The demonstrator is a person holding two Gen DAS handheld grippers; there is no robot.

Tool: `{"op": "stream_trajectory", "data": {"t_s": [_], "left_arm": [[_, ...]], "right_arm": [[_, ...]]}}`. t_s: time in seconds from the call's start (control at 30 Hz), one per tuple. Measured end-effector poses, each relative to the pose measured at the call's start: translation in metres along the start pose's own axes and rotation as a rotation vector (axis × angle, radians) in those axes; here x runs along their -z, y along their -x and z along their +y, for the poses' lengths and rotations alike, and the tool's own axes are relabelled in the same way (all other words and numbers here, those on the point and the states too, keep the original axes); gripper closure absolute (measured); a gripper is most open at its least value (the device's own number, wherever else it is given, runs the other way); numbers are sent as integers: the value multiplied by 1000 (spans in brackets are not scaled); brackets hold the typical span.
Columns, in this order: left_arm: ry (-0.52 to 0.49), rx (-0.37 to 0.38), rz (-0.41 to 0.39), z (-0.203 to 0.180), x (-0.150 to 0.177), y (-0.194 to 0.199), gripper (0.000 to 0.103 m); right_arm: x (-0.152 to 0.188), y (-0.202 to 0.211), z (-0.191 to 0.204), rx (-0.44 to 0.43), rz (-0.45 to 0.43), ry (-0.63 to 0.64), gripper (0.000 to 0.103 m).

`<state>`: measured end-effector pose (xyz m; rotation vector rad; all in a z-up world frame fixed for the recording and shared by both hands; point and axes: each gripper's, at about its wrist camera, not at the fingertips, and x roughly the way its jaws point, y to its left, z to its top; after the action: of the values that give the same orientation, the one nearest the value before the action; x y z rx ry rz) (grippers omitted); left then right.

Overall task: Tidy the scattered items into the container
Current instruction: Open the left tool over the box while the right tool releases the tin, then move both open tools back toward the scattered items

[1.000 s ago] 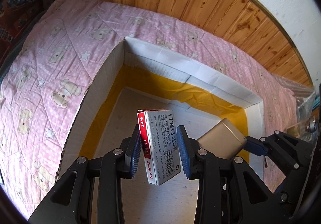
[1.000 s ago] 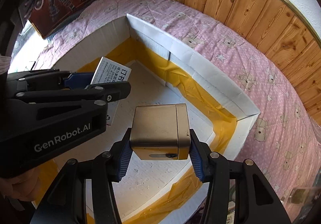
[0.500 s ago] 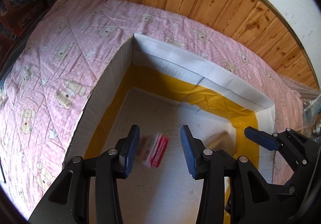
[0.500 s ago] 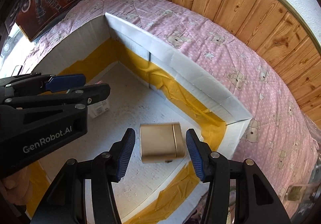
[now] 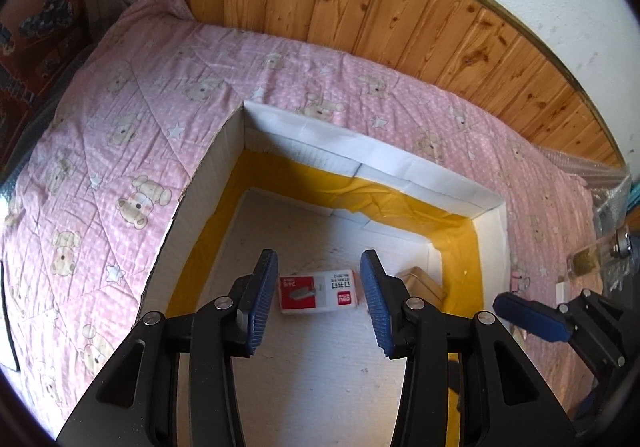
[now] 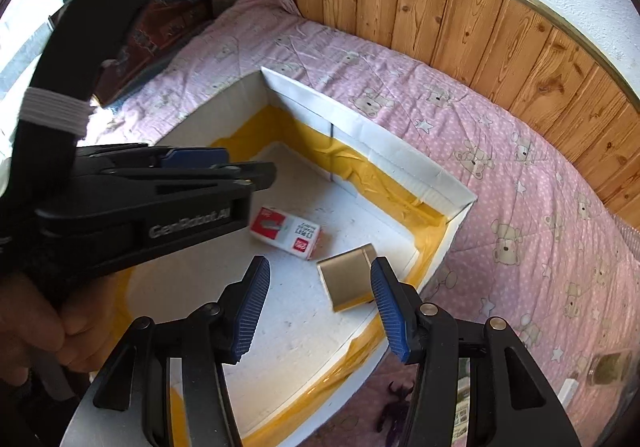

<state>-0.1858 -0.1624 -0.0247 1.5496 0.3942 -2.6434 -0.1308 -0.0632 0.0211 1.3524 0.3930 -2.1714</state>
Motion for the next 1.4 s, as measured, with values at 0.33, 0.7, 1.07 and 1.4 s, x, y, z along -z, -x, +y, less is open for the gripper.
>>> {"op": "stream_trajectory", "data": {"t_s": [0.33,0.7,1.07,1.4], "left_arm": [[-29,-6,-64,-7,23,41,57],[-35,12,-140,-19,57,87,57],[-65,95,-221,-22,108,129,57],[-208,240,-248,-57,167,152,57]], "right_arm": [[22,45,4,-56,-77,-33,49],[55,87,13,-117,-190,-41,56],[105,123,15,-204,-317,-21,56],[179,149,-2,-200,-377,-10,56]]}}
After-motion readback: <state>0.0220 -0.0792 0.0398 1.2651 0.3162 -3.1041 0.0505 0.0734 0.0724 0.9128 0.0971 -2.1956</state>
